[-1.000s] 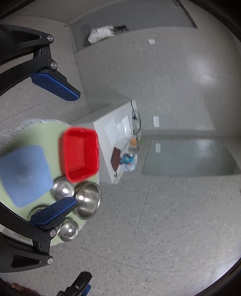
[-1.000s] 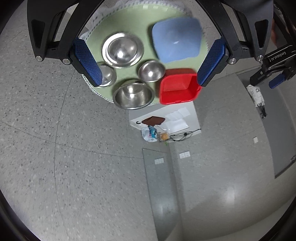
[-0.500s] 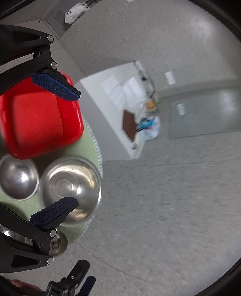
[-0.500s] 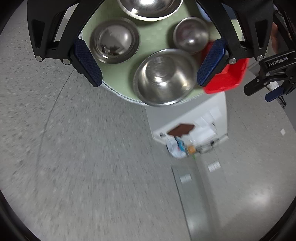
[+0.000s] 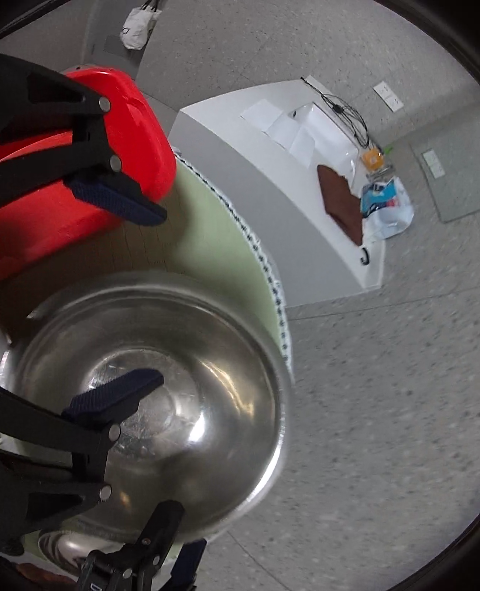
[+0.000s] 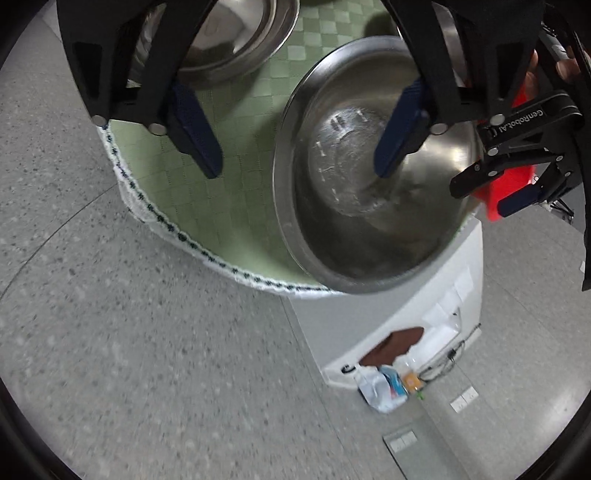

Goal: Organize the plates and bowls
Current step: 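Reach both tools to the large steel bowl and grasp its rim, then lift the large steel bowl with both tools and lower it into the red basin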

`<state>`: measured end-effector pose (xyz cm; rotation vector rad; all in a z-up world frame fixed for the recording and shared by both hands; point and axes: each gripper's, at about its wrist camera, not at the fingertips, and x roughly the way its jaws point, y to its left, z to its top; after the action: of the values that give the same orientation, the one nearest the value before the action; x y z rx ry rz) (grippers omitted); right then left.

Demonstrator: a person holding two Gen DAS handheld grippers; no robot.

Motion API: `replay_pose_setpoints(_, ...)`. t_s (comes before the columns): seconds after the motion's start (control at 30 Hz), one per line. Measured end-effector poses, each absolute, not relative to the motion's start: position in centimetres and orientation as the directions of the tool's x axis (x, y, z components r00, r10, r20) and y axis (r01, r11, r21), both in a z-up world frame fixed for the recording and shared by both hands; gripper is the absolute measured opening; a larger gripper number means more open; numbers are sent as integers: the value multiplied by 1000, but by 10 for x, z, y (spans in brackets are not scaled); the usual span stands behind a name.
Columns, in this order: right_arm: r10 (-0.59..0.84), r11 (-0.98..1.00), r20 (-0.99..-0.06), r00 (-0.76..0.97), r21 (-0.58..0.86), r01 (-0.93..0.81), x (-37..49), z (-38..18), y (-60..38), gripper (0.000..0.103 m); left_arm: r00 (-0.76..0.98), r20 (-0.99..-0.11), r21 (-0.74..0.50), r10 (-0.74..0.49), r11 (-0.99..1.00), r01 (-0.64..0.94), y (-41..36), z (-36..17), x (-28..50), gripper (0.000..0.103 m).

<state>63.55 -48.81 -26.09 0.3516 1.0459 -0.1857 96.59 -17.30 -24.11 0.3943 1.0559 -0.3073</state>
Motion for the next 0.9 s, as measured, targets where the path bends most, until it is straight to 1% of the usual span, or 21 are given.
replay_pose_setpoints(0.03,25,929,-876,482,198,313,638,-265,-489,74,454,-889,165,-56,886,432,-179,-248,975,64)
replay_pose_setpoints(0.07,36,928,-883,467,204,312,640,-271,-489,65,448,-892,164,-56,884,437,-187,-253,981,61)
replay_pose_setpoints(0.1,44,928,-887,460,207,311,643,-274,-488,60,439,-897,162,-56,882,443,-189,-258,985,53)
replay_pose_setpoints(0.13,52,930,-889,454,209,303,645,-276,-487,52,428,-901,154,-62,879,452,-194,-262,988,45)
replay_pose_setpoints(0.17,63,932,-890,452,214,293,646,-278,-485,43,430,-901,166,-51,877,451,-196,-267,994,44)
replay_pose_setpoints(0.2,70,931,-889,452,220,290,647,-279,-484,38,434,-900,173,-45,877,449,-196,-268,992,42)
replay_pose_setpoints(0.27,77,928,-891,447,228,296,648,-282,-483,34,447,-893,177,-47,878,445,-194,-271,990,37)
replay_pose_setpoints(0.33,69,926,-890,451,225,302,649,-280,-483,28,438,-896,144,-72,886,441,-185,-266,976,26)
replay_pose_setpoints(0.4,75,917,-880,470,245,314,644,-275,-487,28,422,-899,91,-118,892,443,-180,-263,969,23)
replay_pose_setpoints(0.5,76,907,-863,499,268,325,637,-261,-489,28,440,-880,47,-178,890,454,-176,-256,965,23)
replay_pose_setpoints(0.6,45,907,-849,526,255,335,628,-241,-483,28,454,-855,-19,-249,891,453,-163,-239,956,23)
replay_pose_setpoints(0.7,36,905,-828,560,265,333,615,-217,-473,28,493,-816,-51,-301,888,458,-141,-210,936,24)
replay_pose_setpoints(0.9,41,929,-781,624,260,265,603,-168,-413,28,582,-751,-63,-312,911,407,-67,-171,903,24)
